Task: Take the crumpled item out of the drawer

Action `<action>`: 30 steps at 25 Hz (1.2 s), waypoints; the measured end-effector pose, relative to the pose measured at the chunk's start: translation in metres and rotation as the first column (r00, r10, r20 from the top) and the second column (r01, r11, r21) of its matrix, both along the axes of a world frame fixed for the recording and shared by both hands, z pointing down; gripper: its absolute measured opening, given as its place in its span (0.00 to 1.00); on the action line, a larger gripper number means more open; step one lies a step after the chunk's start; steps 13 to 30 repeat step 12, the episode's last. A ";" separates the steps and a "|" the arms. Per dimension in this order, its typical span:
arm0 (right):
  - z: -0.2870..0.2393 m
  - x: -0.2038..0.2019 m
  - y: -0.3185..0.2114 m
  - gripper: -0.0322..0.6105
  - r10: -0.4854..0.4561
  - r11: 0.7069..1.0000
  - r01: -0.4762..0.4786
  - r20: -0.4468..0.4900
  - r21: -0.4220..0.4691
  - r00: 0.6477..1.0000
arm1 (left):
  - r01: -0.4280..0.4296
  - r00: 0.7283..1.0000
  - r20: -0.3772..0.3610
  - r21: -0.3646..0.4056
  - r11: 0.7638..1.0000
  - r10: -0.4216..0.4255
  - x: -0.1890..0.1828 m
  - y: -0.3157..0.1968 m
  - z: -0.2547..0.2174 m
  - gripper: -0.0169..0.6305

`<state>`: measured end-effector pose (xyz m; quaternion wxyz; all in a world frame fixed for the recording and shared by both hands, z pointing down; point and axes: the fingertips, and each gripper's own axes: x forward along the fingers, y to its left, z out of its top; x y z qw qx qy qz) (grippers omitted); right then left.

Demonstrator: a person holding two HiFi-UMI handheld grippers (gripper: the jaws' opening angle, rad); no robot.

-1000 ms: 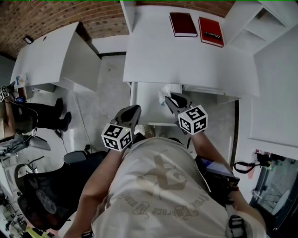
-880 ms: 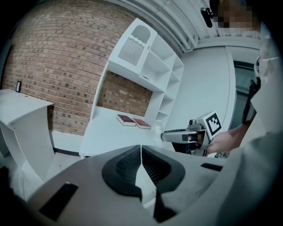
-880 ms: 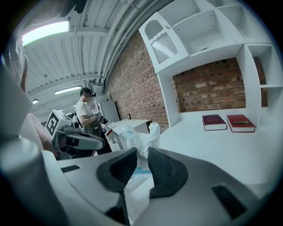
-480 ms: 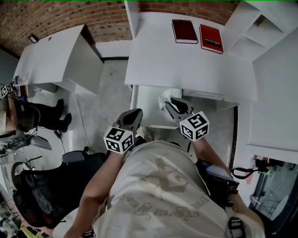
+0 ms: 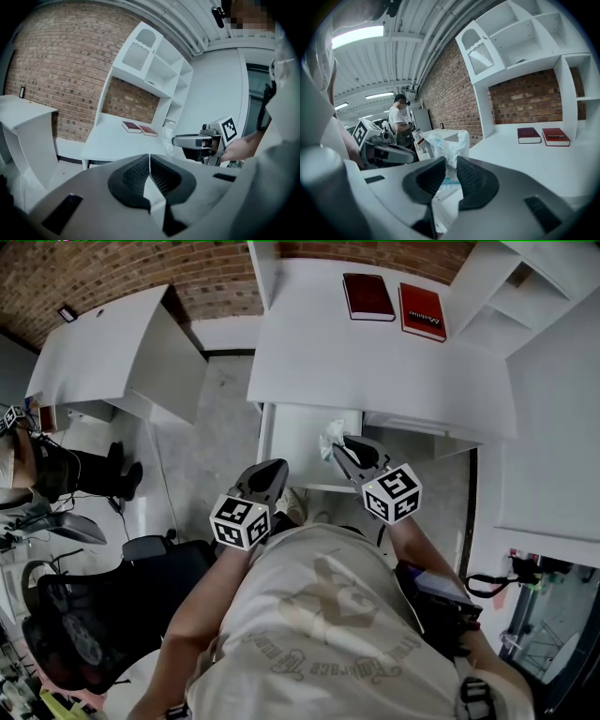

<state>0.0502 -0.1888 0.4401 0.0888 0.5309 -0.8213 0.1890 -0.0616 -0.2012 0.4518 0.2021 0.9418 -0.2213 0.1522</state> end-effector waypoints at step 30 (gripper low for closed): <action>0.011 0.001 0.015 0.19 0.001 1.000 0.000 0.014 -0.023 1.000 | -0.002 1.000 0.030 -0.025 1.000 0.003 -0.003 0.019 0.012 0.07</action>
